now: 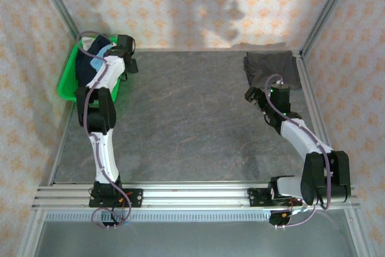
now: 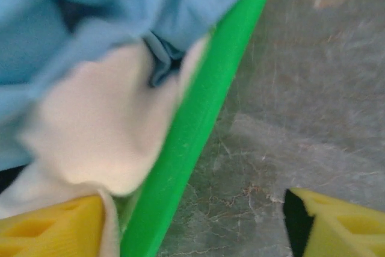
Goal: Fold and stack the t-shirts
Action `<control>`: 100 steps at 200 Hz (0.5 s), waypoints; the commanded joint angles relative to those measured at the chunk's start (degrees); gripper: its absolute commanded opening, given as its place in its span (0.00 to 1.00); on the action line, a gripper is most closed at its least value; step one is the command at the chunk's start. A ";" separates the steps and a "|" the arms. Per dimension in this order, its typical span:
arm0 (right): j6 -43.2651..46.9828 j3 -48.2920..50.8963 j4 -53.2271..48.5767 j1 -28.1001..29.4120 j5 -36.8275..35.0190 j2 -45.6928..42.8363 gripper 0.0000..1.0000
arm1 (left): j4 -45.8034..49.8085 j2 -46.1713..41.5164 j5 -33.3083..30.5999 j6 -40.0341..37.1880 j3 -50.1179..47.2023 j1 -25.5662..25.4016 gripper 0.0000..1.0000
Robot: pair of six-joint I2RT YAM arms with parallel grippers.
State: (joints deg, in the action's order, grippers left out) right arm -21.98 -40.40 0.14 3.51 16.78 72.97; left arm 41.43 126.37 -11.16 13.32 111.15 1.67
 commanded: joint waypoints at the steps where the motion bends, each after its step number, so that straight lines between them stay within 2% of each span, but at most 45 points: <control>1: 2.21 -0.25 -3.08 0.27 -0.19 -2.24 0.99 | 8.05 1.99 1.30 -1.04 3.81 0.52 0.64; 20: 1.52 0.03 -3.23 0.27 0.08 -2.65 0.99 | 6.45 0.66 5.24 -1.46 1.36 -0.02 0.47; 57: -0.39 0.28 -2.36 0.27 1.37 -2.21 0.99 | 3.66 -3.18 13.33 -5.89 -4.10 -3.38 0.26; 71: -1.15 -0.09 -2.68 0.27 1.20 -1.96 0.99 | 2.85 -4.46 17.43 -7.91 -6.22 -6.02 0.22; 100: -1.51 -1.06 -3.16 0.27 2.46 -2.21 0.99 | 3.69 -5.61 20.04 -10.40 -8.20 -12.39 0.10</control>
State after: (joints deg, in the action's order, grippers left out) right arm -22.52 -40.40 -1.78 3.51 17.98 71.59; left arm 42.68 122.39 -1.74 6.09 105.38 -3.99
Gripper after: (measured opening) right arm 0.994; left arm 0.153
